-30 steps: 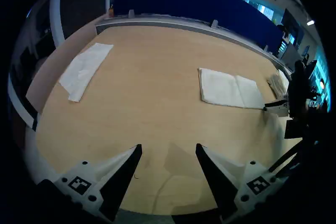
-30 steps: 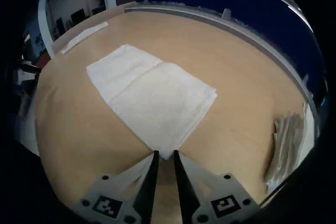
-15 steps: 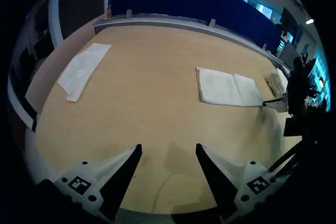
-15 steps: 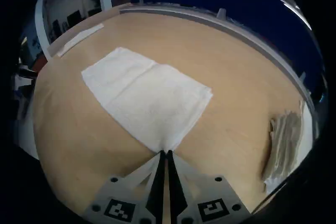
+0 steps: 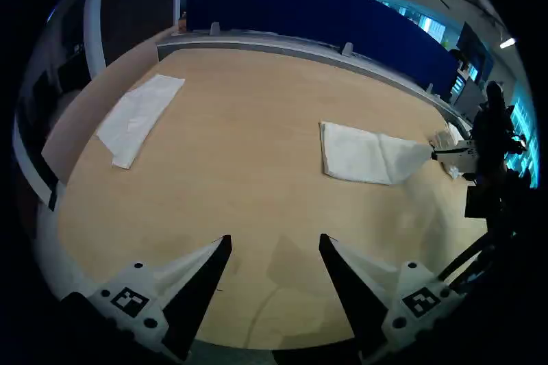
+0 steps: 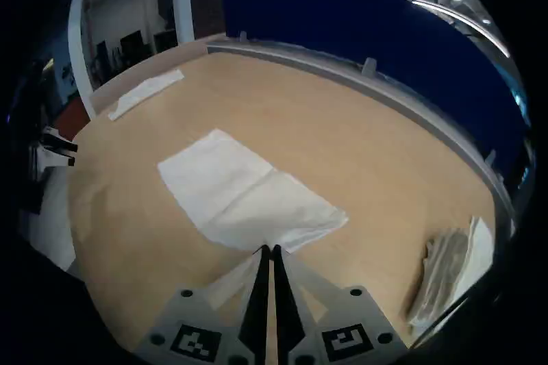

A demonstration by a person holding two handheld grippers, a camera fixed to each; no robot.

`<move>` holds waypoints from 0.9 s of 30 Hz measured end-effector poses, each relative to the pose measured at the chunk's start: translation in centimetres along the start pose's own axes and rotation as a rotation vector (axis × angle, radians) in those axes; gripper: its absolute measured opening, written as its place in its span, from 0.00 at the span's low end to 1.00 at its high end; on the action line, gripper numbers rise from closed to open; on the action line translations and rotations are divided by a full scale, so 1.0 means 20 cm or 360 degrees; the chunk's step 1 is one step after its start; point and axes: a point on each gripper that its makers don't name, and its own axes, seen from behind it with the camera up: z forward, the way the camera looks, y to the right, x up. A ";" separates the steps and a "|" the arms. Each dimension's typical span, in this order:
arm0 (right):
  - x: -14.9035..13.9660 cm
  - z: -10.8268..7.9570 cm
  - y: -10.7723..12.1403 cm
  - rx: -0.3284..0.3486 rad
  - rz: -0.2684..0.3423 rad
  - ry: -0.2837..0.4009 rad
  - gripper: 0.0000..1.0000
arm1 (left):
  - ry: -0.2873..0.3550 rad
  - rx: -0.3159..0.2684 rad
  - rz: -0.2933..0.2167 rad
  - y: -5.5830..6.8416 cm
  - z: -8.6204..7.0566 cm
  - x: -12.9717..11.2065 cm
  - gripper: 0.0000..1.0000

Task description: Fold towel

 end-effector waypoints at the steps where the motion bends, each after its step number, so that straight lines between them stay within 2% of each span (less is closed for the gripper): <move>1: 0.05 0.00 -0.01 0.0004 -0.0007 0.0022 0.04 | 0.0006 -0.0002 -0.0004 0.00 0.00 0.00 0.95; 9: 0.34 0.03 -0.09 0.0039 -0.0069 0.0139 0.04 | 0.0041 -0.0013 -0.0036 -0.01 -0.02 0.02 0.95; 20: 0.47 0.12 -0.23 0.0100 -0.0149 0.0149 0.04 | 0.0062 -0.0024 -0.0079 -0.02 -0.05 0.02 0.95; 27: 0.53 0.29 -0.42 0.0196 -0.0267 0.0119 0.04 | 0.0065 -0.0005 -0.0105 -0.05 -0.08 -0.01 0.95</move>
